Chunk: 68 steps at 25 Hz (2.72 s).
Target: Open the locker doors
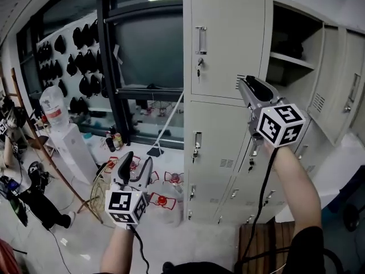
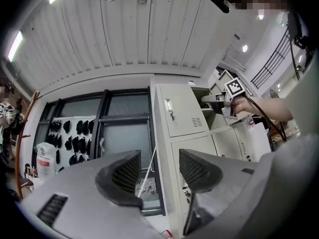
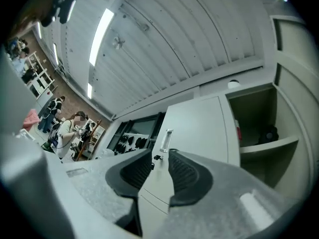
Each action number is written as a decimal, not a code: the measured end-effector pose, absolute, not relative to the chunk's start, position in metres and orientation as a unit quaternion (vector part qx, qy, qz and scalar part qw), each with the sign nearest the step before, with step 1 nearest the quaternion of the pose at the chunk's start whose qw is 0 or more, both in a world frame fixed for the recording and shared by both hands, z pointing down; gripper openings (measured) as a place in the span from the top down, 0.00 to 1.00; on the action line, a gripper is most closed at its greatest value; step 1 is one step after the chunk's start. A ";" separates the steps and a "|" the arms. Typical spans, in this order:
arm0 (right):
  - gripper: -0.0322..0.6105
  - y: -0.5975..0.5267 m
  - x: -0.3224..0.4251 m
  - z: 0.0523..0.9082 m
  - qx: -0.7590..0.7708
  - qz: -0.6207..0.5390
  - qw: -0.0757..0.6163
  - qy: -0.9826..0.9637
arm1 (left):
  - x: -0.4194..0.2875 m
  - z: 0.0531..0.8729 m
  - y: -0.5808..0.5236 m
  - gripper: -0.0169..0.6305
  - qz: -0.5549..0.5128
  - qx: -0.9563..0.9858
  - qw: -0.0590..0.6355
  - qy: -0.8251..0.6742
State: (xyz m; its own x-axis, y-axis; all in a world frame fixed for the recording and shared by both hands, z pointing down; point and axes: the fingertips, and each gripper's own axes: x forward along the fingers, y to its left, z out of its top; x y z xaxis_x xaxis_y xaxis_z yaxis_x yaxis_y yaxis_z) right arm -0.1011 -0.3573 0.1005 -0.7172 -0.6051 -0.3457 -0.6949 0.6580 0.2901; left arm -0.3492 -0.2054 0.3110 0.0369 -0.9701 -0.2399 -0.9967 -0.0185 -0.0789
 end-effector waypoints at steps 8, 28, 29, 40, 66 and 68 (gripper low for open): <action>0.77 -0.403 -0.205 0.085 -0.396 0.208 0.090 0.890 | -0.451 0.334 -0.222 0.61 0.051 -0.720 0.092 0.686; 0.64 -0.497 -0.284 0.034 -0.405 0.120 0.075 0.903 | -0.578 0.354 -0.201 0.61 0.052 -0.664 0.078 0.741; 0.64 -0.497 -0.284 0.034 -0.406 0.118 0.073 0.903 | -0.582 0.354 -0.200 0.61 0.052 -0.663 0.077 0.743; 0.65 -0.445 -0.267 0.035 -0.332 0.115 0.090 0.932 | -0.560 0.365 -0.238 0.61 0.064 -0.703 0.059 0.706; 0.69 -0.287 -0.026 0.030 -0.443 0.203 0.036 0.873 | -0.247 0.356 -0.336 0.61 0.074 -0.881 0.042 0.466; 0.71 -0.288 -0.017 0.030 -0.444 0.202 0.038 0.872 | -0.240 0.355 -0.337 0.61 0.074 -0.881 0.040 0.466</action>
